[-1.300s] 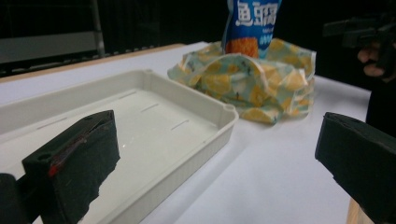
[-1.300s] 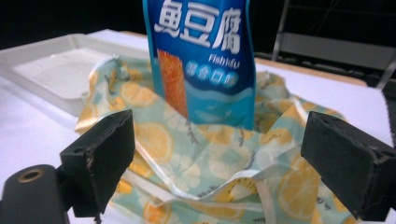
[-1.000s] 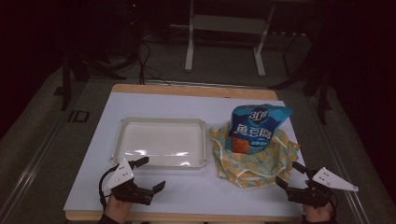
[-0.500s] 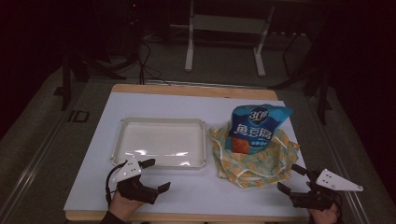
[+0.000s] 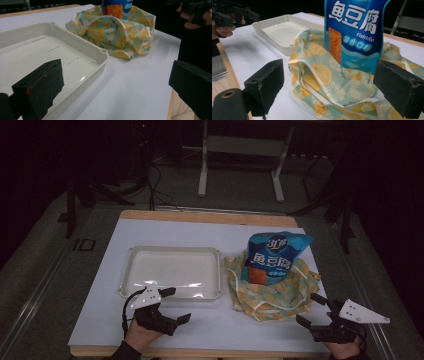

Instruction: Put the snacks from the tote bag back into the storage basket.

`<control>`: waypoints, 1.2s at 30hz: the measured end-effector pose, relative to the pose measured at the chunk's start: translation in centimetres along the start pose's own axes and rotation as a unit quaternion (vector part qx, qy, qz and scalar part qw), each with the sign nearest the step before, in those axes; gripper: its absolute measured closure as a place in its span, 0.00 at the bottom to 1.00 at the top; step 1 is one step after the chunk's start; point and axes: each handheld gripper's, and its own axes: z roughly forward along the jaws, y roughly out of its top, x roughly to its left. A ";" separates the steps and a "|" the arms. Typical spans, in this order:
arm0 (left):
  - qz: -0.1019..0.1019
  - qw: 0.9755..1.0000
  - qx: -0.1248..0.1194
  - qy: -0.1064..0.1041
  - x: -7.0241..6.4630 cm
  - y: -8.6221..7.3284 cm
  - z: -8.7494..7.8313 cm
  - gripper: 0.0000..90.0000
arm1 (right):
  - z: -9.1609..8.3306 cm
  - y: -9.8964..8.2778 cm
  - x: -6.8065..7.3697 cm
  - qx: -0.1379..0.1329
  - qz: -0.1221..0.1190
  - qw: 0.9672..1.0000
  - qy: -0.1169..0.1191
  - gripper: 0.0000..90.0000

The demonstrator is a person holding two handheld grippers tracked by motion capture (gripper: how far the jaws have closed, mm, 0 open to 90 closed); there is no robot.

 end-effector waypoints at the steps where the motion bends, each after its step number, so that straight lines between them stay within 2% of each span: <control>1: -0.002 1.000 -0.001 -0.003 0.1 0.1 0.1 0.00 | 0.0 0.0 -0.1 -0.001 0.000 1.000 0.002 0.11; 8: -0.004 1.000 -0.009 -0.011 0.2 1.1 0.8 0.00 | 0.3 0.5 -0.6 0.002 0.001 1.000 -0.001 0.11; 12: 0.003 0.999 -0.027 -0.019 0.1 1.7 1.3 0.00 | 0.4 0.7 -0.9 -0.005 0.009 1.000 0.005 0.11; 15: 0.008 0.999 -0.023 -0.025 0.0 2.1 1.8 0.00 | 0.6 0.9 -1.2 -0.005 0.011 1.000 0.005 0.11; 23: 0.010 0.999 -0.022 -0.033 0.3 3.2 3.1 0.00 | 1.0 1.8 -1.4 -0.003 -0.006 1.000 -0.004 0.11; 27: 0.009 0.999 -0.021 -0.045 0.4 3.7 3.9 0.00 | 1.2 2.0 -1.5 -0.003 -0.006 1.000 -0.006 0.11; 31: 0.011 0.999 -0.017 -0.047 0.4 4.1 4.9 0.00 | 1.4 2.3 -1.7 -0.004 -0.013 1.000 -0.010 0.11; 36: 0.015 0.998 -0.017 -0.058 0.4 5.0 6.0 0.00 | 1.9 2.9 -2.1 -0.004 -0.018 1.000 -0.003 0.11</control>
